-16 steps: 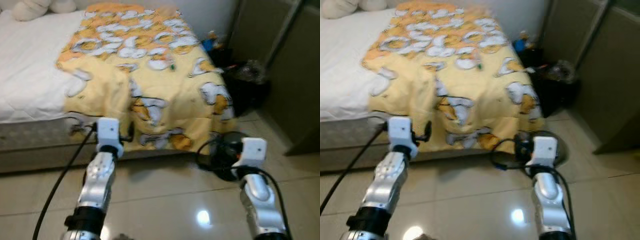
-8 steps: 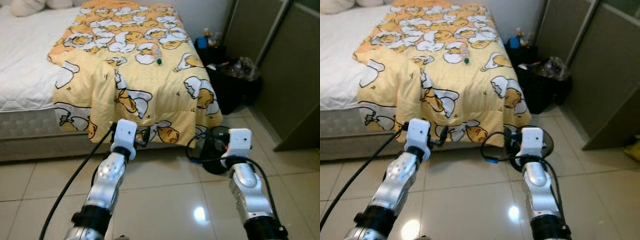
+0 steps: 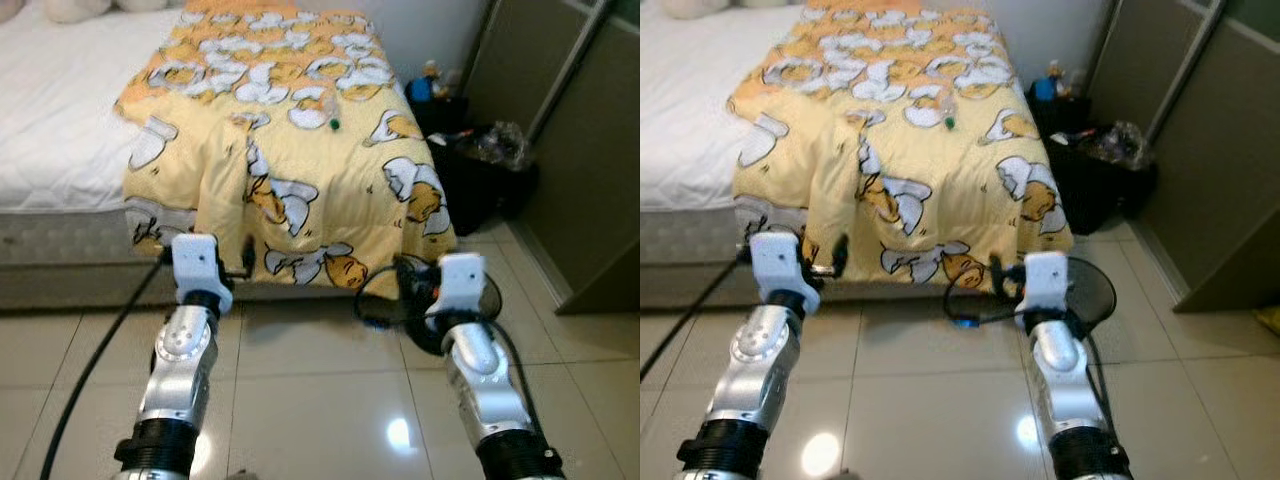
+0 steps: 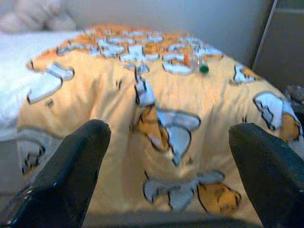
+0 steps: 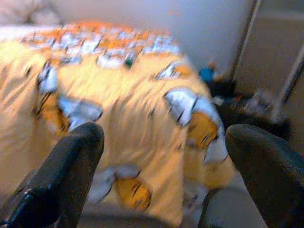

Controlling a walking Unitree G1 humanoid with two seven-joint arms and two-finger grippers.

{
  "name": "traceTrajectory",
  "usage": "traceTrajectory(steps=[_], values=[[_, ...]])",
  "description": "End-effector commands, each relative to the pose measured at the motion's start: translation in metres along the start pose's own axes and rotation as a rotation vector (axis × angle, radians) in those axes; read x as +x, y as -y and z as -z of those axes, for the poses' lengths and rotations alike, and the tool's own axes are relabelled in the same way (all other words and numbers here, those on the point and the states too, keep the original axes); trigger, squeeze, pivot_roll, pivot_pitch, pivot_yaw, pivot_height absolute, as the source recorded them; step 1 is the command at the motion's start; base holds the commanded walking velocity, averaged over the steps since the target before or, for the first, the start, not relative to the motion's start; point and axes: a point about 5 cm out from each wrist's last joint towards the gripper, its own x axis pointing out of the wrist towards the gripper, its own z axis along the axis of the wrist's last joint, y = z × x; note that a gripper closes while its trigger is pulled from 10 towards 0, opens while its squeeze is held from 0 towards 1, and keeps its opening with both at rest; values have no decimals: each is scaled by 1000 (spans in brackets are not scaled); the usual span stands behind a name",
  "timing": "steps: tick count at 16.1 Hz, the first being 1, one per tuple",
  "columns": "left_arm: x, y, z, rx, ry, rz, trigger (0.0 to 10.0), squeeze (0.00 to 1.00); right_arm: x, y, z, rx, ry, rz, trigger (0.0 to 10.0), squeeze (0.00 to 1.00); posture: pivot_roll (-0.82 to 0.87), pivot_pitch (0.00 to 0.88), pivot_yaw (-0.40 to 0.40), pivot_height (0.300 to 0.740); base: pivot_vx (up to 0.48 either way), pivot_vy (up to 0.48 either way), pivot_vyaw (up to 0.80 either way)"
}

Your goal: Clean up the room

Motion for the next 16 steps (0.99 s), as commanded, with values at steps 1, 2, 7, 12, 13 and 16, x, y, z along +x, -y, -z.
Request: traceTrajectory(steps=[1,2,7,12,13,16], values=[[4,6,-12,33,54,20,10000,0,4,5,-12,-7,55,25,10000,0,89,0,-26,740,480,0,0],[8,14,-19,70,85,66,10000,0,8,5,-13,19,47,26,10000,0,89,0,-25,740,480,0,0],[18,20,-19,35,65,69,10000,0,15,7,-7,45,5,28,10000,0,77,0,-21,740,480,0,0],[16,22,-11,49,35,56,10000,0,10,9,2,60,-44,27,10000,0,59,0,-15,740,480,0,0],[13,18,-6,42,9,30,10000,0,6,11,8,79,-76,26,10000,0,59,0,-14,740,465,0,0],[7,15,0,68,-11,36,10000,0,-7,15,20,64,-126,34,10000,0,57,0,-9,740,465,0,646]])
